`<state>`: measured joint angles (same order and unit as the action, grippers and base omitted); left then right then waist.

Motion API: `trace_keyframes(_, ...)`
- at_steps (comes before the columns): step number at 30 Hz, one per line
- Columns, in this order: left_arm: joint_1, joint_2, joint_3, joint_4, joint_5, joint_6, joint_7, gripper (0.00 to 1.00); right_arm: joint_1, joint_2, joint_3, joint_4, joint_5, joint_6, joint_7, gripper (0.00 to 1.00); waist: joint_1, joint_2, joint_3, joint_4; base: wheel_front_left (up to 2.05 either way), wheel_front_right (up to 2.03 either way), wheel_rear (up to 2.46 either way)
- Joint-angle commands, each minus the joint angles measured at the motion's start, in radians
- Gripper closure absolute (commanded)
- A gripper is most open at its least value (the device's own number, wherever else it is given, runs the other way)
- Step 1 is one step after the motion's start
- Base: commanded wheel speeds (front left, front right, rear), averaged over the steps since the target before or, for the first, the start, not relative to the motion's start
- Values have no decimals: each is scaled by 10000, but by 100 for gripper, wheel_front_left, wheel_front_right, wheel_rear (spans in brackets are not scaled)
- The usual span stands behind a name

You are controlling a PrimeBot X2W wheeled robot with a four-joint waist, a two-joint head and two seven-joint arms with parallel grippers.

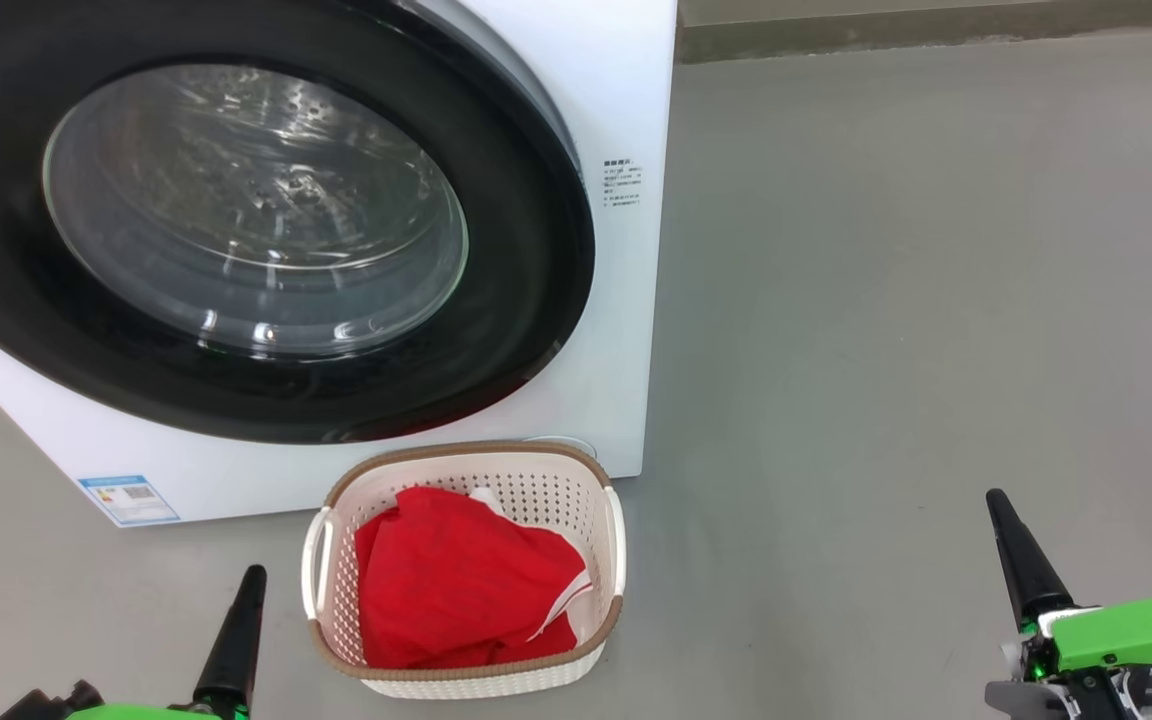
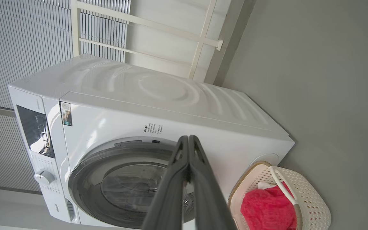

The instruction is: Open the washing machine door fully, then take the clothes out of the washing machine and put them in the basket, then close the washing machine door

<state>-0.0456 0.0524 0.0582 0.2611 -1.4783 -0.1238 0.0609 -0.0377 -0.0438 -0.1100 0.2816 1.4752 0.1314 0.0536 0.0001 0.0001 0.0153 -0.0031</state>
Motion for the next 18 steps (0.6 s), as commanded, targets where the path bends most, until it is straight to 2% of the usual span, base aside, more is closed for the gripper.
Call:
trace_keyframes(1, -487, 110, 328, -205, -302, -63, 77, 100, -524, -186, 178, -334, 320, -6, 85, 100, 0, -1, -14, 5, 0, 0, 0)
trace_keyframes(13, -607, 79, 418, -163, -1359, -69, 400, 100, -675, -211, 165, -377, 1444, -7, 417, 100, 0, -1, -117, 30, 0, 0, 0)
trace_keyframes(18, -614, 72, 431, -161, -1406, -69, 423, 100, -684, -204, 152, -379, 1492, -7, 443, 100, 0, -1, -122, 31, 0, 0, 0)
